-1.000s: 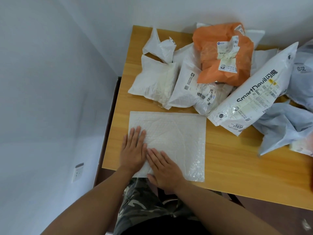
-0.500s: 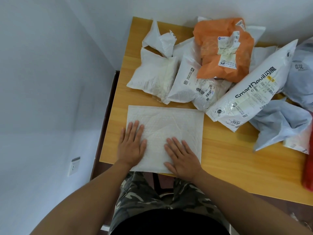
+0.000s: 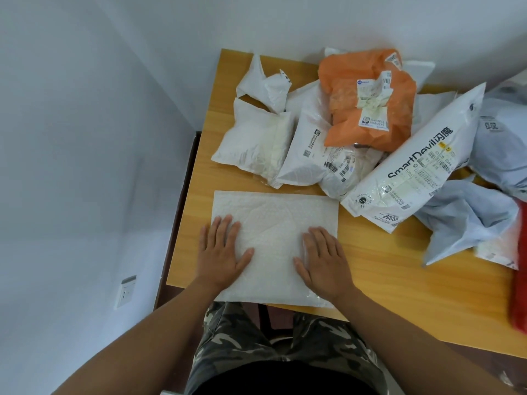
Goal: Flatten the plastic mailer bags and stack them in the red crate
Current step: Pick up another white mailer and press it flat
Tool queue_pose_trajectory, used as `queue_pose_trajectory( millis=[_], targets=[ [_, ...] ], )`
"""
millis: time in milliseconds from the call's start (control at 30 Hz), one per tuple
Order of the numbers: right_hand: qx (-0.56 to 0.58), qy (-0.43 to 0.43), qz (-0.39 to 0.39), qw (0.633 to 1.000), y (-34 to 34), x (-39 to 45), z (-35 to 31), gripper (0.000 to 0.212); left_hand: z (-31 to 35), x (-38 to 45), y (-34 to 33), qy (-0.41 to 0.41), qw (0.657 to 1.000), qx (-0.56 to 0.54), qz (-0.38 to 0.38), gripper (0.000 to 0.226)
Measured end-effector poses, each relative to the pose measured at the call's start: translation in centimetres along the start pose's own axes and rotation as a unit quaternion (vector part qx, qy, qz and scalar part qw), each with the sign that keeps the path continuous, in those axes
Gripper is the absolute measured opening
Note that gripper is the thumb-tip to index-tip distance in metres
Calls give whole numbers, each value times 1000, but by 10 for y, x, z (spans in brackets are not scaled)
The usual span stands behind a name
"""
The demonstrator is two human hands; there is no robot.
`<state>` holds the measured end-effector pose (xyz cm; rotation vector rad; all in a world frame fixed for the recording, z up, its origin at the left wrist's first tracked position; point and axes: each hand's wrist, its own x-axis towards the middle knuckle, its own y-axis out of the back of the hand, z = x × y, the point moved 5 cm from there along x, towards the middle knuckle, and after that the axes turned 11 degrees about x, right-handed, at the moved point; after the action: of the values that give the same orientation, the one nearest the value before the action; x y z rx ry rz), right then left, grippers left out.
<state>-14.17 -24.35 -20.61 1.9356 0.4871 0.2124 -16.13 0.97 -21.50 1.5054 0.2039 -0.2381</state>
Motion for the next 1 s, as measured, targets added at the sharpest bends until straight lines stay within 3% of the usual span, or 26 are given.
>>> queue_pose_trajectory(
  millis=[400, 567, 633, 700, 800, 1000],
  targets=[
    [7, -91, -33, 995, -4, 47, 32, 75, -7, 38, -2, 47, 998, 29, -33, 70],
    [13, -91, -35, 995, 1, 46, 30, 74, -7, 38, 0, 45, 997, -1, -70, 75],
    [34, -113, -16, 993, 7, 39, 29, 73, -6, 36, 13, 94, 993, -39, -61, 79],
    [71, -181, 12, 981, 16, 29, 29, 73, -12, 33, 31, 203, 972, -108, -38, 78],
    [159, -305, 23, 939, 24, 9, 34, 68, -26, 30, 39, 338, 922, -179, -62, 60],
    [408, -400, -7, 821, 39, 0, 24, 40, -28, 35, 60, 438, 825, -335, -124, 34]
  ],
)
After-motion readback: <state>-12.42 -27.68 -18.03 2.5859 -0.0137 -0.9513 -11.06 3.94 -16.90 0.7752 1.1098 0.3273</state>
